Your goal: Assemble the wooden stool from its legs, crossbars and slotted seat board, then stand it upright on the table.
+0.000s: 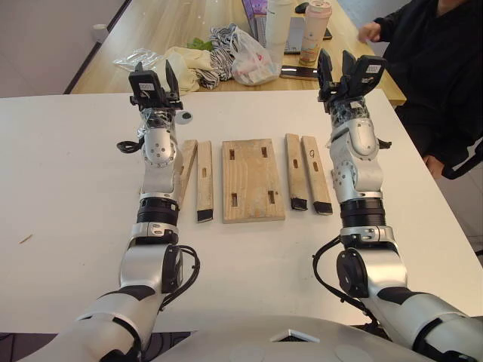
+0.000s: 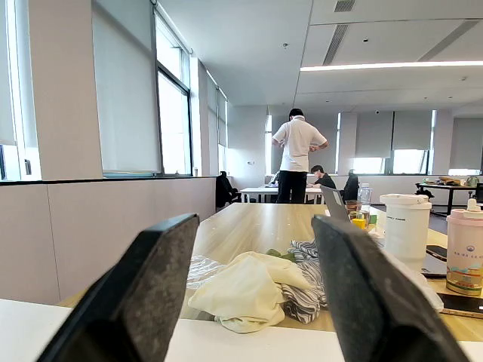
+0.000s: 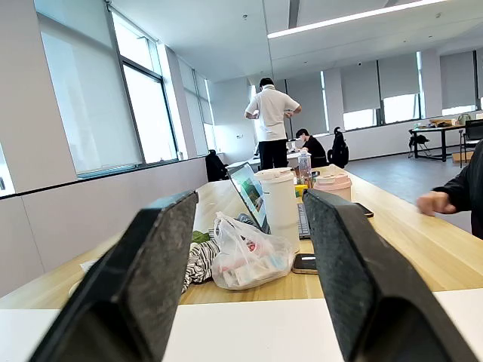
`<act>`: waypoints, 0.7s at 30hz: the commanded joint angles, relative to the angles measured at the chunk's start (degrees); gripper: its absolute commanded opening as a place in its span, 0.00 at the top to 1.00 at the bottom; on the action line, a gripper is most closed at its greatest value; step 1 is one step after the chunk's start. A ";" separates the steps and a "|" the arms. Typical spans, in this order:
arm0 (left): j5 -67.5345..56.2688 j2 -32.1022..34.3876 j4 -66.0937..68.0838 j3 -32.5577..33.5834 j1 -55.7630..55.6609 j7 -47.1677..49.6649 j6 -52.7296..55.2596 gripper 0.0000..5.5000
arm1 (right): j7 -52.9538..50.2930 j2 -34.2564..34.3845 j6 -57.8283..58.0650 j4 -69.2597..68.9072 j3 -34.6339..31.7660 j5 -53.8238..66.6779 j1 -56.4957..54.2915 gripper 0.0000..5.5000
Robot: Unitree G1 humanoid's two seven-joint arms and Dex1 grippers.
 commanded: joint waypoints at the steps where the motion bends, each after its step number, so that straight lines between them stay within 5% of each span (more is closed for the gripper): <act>1: -0.20 0.20 0.86 0.02 -1.94 -0.09 -0.15 0.50 | 0.20 0.16 -0.38 0.82 -0.01 0.24 -1.43 0.54; 21: -0.57 0.36 1.21 0.36 -2.86 0.99 -1.11 0.50 | 3.17 -2.06 0.80 4.44 -2.29 2.62 -4.99 0.54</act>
